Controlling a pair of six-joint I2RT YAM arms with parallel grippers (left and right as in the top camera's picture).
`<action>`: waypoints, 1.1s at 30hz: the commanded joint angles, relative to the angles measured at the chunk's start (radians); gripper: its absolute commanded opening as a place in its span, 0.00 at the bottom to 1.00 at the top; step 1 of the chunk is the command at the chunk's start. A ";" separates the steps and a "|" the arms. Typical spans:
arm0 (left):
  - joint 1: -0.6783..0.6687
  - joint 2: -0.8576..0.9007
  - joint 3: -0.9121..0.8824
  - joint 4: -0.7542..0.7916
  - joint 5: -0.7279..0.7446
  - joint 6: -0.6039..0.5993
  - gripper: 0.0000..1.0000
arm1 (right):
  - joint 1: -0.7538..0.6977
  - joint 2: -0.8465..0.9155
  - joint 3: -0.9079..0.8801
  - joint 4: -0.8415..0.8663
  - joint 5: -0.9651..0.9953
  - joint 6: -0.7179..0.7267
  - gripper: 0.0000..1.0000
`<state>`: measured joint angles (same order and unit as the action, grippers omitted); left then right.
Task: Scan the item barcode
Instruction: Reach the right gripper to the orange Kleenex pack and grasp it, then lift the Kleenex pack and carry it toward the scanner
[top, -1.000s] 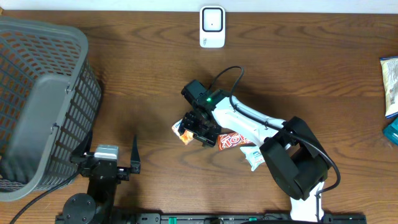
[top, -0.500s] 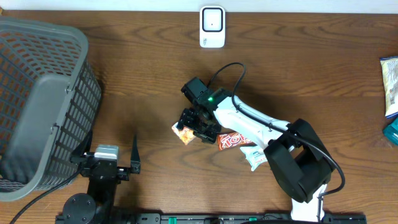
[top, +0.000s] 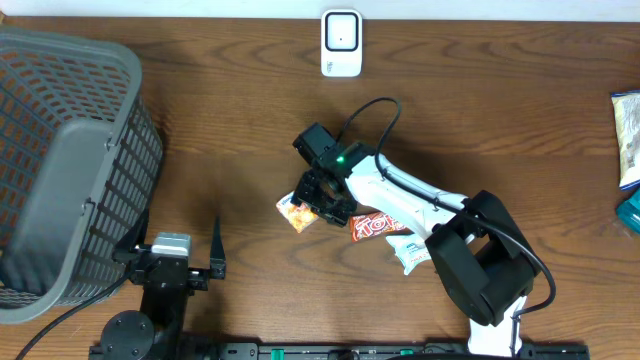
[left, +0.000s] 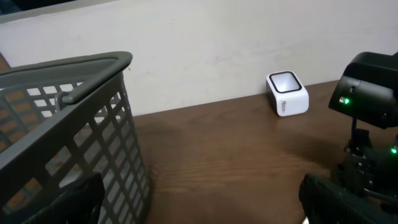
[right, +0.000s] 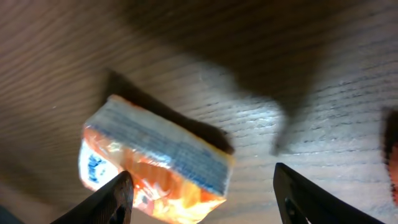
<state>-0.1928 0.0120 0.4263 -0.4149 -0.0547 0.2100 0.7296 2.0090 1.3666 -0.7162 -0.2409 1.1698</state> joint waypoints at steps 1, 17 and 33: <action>-0.003 -0.001 0.002 0.003 0.002 -0.005 1.00 | 0.006 -0.027 -0.037 0.022 0.011 0.032 0.66; -0.003 -0.001 0.002 0.003 0.002 -0.005 1.00 | 0.012 -0.027 -0.154 0.175 -0.046 0.013 0.01; -0.003 -0.001 0.002 0.003 0.002 -0.005 1.00 | -0.333 -0.127 -0.137 0.080 -1.044 -0.634 0.01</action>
<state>-0.1928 0.0120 0.4263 -0.4149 -0.0547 0.2096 0.4503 1.9099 1.2339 -0.6033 -0.9859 0.6975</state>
